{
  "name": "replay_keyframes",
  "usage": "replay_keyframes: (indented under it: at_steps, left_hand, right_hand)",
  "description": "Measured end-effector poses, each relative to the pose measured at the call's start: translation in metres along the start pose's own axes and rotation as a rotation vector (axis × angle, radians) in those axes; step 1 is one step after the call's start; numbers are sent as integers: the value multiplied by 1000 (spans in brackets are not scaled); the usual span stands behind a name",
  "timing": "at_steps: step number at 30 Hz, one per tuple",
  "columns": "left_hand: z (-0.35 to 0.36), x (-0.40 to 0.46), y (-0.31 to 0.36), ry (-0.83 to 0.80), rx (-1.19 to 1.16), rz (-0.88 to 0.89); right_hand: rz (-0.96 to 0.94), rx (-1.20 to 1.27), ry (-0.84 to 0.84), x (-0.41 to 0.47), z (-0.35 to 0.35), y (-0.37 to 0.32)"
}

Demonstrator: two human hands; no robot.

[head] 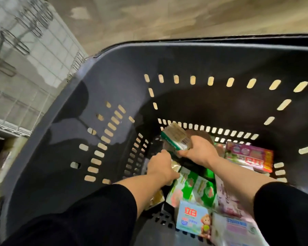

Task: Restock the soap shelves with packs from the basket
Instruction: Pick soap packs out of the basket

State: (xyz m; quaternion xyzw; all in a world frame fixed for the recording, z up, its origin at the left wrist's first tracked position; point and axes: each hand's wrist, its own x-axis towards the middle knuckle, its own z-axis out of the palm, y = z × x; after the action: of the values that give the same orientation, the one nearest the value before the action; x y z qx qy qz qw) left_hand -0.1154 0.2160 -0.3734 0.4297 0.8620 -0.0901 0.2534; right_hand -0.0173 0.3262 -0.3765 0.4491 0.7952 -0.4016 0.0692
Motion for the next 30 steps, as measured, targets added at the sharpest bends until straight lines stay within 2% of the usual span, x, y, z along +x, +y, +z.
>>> replay_keyframes:
  at_steps: [2,6,9,14,20,25,27,30]
  left_hand:
    - [-11,3,-7,-11,-38,-25]
    - [-55,-3,-26,4,-57,0]
    - [-97,-25,-44,99,-114,-2]
    - [-161,-82,-74,275,-249,13]
    - [-192,-164,-112,516,-403,-7]
    - [-200,-258,-146,773,-615,-24]
    - [-198,-294,-161,883,-744,-44]
    - [-194,-343,-177,1020,-774,-85]
  right_hand:
    - [28,134,48,2,-5,0]
    - [-46,342,124,-1,-28,-2]
    - [-72,508,92,-8,-44,-5]
    - [-193,634,28,-34,-66,-40]
    - [-395,732,-15,-87,-96,-104]
    - [-580,830,-142,-142,-116,-172]
    - [-648,877,-237,-165,-114,-204]
    - [-720,874,-404,-203,-97,-255]
